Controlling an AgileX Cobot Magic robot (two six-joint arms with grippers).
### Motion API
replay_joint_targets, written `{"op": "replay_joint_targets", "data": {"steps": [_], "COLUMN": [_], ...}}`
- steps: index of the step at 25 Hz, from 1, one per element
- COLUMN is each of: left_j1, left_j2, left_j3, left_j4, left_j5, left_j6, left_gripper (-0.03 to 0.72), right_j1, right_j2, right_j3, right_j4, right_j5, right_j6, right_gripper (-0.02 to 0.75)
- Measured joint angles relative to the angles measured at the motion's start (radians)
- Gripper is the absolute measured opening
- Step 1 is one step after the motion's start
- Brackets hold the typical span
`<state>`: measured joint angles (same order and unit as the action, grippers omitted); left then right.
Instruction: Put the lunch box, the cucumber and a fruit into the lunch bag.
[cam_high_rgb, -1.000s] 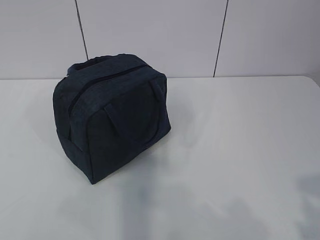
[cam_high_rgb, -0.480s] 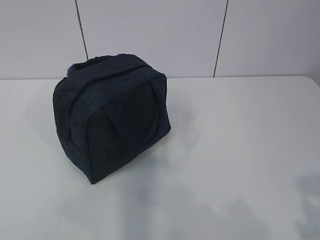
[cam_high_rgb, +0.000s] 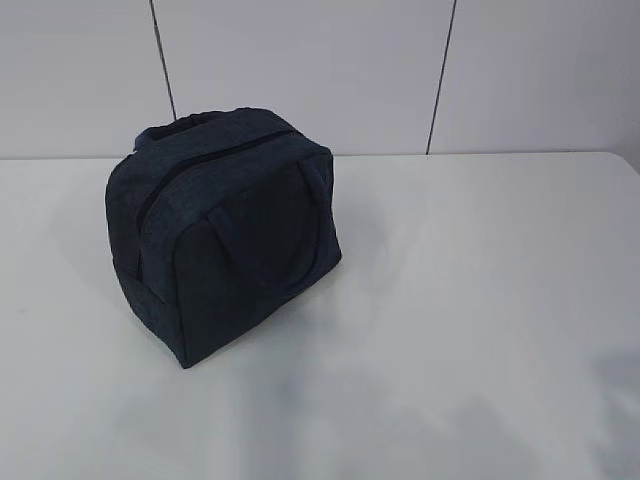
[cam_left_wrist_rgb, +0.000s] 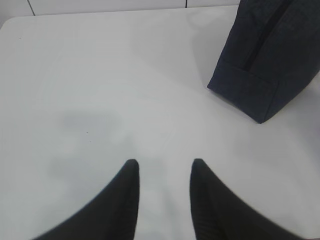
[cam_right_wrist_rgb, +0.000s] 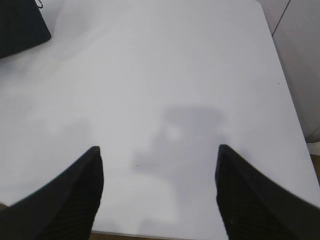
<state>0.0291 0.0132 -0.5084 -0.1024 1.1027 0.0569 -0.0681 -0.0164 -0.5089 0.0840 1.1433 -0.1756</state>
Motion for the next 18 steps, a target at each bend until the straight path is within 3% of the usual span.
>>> {"op": "replay_joint_targets", "data": {"steps": [18], "left_j1": [0.000], "left_j2": [0.000], "left_j3": [0.000], "left_j4": [0.000], "left_j5": [0.000], "left_j6": [0.000], "left_gripper": [0.244], "right_j1": [0.000], "right_j2": [0.000], "right_j3": [0.000], "right_j4": [0.000], "right_j5": [0.000], "right_j6": [0.000], "right_gripper": [0.509]}}
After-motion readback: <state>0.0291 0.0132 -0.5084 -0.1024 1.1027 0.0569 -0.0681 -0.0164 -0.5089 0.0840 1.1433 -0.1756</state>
